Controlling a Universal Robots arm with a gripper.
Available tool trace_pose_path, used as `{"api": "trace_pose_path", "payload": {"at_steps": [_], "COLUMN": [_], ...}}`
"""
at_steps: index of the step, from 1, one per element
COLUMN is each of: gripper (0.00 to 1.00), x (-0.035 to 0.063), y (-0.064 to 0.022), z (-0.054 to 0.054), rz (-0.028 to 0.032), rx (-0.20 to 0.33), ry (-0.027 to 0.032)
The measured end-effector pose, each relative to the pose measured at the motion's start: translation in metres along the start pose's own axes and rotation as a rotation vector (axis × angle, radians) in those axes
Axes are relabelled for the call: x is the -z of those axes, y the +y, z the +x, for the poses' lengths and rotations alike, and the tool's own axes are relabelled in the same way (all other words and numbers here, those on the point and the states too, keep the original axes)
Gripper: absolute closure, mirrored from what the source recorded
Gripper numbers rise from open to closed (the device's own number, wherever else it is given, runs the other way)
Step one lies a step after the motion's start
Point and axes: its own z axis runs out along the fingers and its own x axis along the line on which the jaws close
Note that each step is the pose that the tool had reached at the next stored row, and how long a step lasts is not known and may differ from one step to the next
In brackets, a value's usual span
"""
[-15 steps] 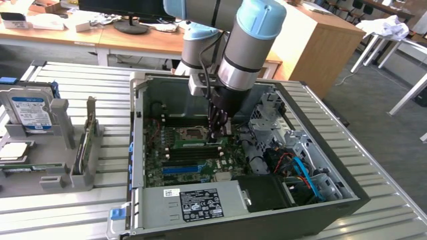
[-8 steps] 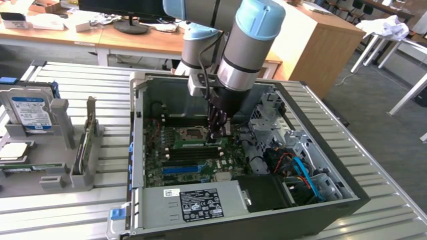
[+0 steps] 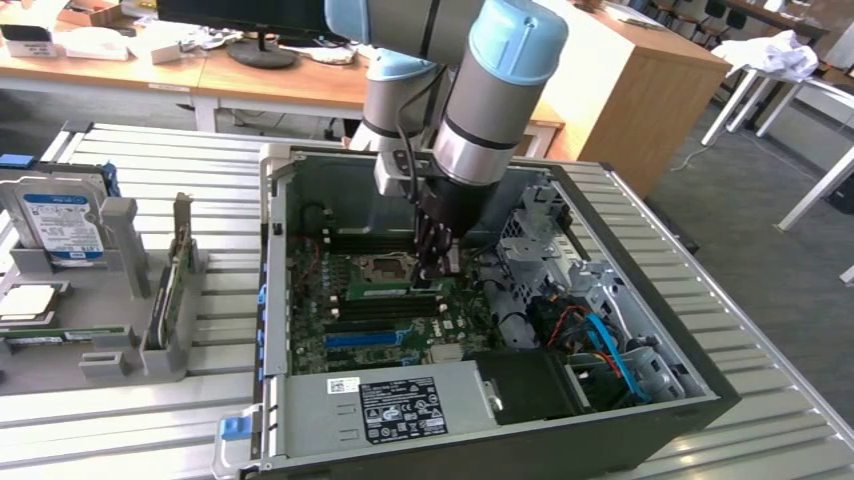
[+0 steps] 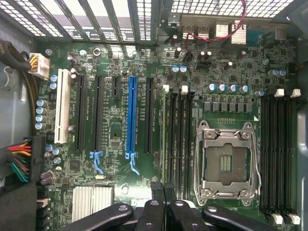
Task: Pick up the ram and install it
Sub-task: 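Insert the ram into the slot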
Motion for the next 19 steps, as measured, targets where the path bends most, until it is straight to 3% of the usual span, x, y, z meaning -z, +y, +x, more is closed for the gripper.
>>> {"api": "trace_pose_path", "payload": {"at_steps": [19], "gripper": [0.88], "x": [-0.0144], "y": [0.0006], "z": [0.000], "rz": [0.0000], "rx": [-0.001], "ry": [0.0000]}}
